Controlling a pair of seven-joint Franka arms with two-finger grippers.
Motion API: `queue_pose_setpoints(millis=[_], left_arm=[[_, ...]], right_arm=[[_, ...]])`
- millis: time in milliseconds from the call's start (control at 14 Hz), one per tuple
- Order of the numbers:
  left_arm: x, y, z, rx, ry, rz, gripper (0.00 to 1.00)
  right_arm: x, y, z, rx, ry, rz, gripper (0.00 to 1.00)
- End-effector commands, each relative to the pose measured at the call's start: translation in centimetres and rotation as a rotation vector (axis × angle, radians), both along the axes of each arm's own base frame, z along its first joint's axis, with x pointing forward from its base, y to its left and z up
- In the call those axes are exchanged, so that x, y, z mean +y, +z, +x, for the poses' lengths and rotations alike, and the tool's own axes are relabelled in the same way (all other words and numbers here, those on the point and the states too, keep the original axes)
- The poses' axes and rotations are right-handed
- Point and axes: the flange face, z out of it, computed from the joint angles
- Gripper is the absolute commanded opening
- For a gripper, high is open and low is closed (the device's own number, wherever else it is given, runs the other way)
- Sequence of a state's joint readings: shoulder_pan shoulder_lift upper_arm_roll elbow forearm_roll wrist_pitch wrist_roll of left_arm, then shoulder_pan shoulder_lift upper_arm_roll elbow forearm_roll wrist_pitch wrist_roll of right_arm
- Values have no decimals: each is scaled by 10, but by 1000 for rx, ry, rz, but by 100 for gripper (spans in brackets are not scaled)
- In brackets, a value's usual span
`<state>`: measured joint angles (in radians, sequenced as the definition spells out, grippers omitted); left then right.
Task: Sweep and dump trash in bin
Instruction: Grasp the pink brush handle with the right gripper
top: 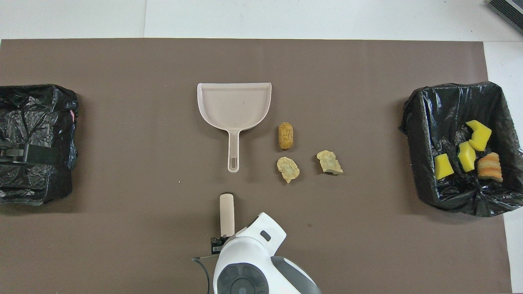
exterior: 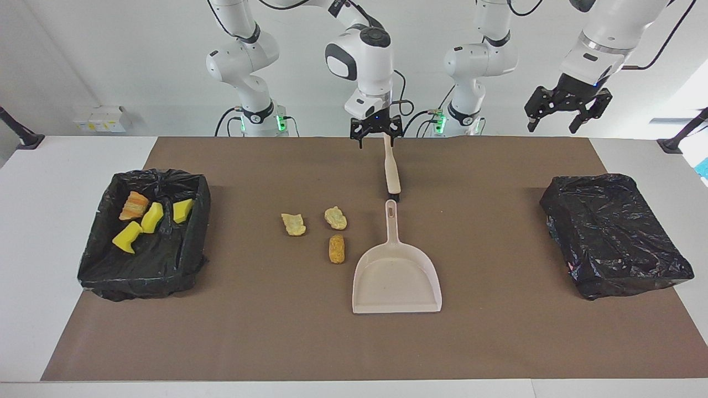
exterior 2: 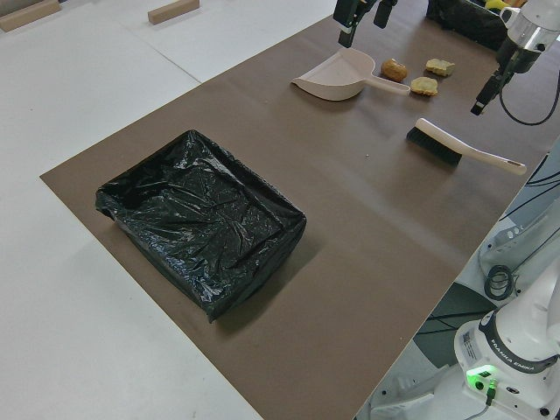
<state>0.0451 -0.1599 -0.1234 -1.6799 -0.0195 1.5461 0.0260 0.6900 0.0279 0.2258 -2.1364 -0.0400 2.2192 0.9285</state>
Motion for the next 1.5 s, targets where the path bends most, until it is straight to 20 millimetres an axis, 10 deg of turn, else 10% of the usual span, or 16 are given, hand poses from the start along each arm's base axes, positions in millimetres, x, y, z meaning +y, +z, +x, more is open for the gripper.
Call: queue_pose_setpoints(millis=[0, 645, 1003, 1433], left_arm=[[3, 1, -2, 8, 5, 14, 100], [3, 1, -2, 8, 4, 14, 100], [3, 1, -2, 8, 5, 14, 100], [3, 1, -2, 8, 5, 14, 100]], right_arm=[[26, -33, -14, -29, -23, -19, 100], [60, -69, -64, -5, -2, -61, 85], [59, -70, -64, -2, -1, -70, 60], [63, -65, -61, 0, -1, -75, 54]])
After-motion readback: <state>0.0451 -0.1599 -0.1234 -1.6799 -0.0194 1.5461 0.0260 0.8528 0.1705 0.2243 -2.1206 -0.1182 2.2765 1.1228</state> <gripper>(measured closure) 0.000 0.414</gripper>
